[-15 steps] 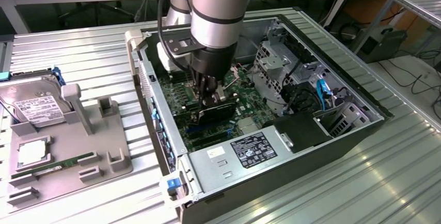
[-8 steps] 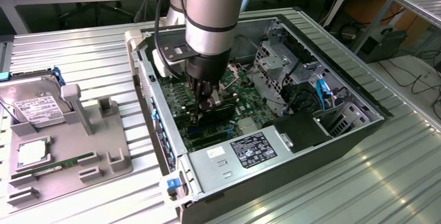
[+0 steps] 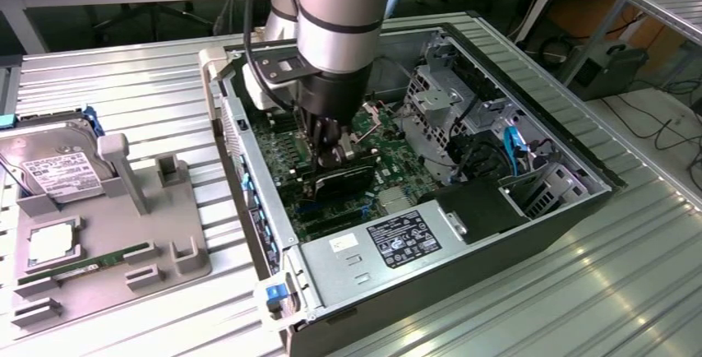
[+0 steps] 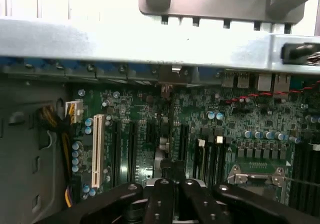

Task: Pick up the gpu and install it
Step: 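Press down on the gpu until it lock into place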

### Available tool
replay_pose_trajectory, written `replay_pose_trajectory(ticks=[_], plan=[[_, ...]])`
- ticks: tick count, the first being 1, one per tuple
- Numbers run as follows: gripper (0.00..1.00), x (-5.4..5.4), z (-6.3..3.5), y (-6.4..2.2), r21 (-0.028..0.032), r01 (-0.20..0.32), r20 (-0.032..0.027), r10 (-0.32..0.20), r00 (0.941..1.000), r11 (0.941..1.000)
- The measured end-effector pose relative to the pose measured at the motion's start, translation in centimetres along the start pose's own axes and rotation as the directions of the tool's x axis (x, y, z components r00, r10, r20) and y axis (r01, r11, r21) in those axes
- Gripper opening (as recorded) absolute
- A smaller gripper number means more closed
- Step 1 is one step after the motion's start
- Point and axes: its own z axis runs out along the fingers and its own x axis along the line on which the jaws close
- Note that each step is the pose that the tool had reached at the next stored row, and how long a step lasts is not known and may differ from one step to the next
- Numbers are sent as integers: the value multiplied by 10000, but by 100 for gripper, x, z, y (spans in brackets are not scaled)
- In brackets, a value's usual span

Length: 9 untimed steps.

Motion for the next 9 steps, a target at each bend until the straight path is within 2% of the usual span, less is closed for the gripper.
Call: replay_pose_trajectory(ticks=[2, 9], plan=[[11, 0, -98, -1, -3, 0, -3, 0, 10000, 10000], [11, 0, -99, -1, -1, 0, -3, 0, 10000, 10000]])
